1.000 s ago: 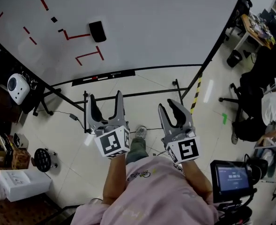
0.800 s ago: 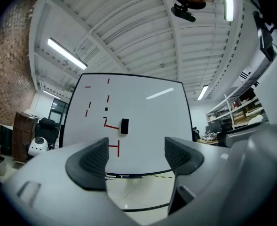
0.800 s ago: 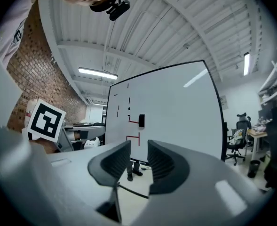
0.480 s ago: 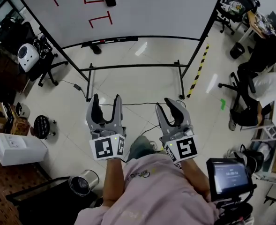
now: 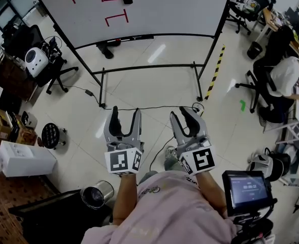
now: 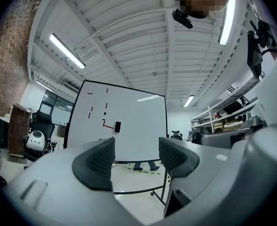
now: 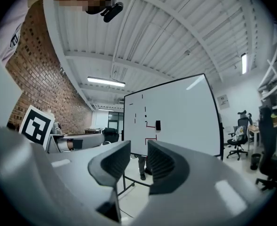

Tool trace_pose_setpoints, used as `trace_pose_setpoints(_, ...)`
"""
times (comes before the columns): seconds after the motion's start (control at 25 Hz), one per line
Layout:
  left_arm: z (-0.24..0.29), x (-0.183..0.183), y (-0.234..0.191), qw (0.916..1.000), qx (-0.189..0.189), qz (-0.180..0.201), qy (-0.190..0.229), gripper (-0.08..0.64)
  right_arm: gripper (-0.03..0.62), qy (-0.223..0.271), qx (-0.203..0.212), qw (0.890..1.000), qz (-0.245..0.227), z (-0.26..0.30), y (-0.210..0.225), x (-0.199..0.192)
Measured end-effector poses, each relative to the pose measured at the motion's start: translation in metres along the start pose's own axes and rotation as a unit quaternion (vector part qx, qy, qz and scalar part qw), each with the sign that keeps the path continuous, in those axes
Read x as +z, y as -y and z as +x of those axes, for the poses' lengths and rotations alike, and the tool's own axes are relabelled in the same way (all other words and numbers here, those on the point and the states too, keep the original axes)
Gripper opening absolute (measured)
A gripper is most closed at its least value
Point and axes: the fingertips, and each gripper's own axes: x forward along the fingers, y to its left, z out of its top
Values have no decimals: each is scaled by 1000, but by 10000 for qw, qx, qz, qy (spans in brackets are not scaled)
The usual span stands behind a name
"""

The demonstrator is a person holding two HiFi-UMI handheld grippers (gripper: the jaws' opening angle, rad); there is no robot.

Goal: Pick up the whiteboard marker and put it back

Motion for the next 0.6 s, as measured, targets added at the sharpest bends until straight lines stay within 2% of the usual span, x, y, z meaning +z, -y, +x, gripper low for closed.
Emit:
trace_pose_setpoints(0.24, -55, 21, -11, 9999, -97, -129, 52, 282, 114, 85, -21, 9999, -123, -28, -53, 16)
trace_pose_setpoints(0.6, -112, 32, -32, 9996, 112, -116, 213, 282, 115, 212, 153, 9994, -248, -47, -107, 22)
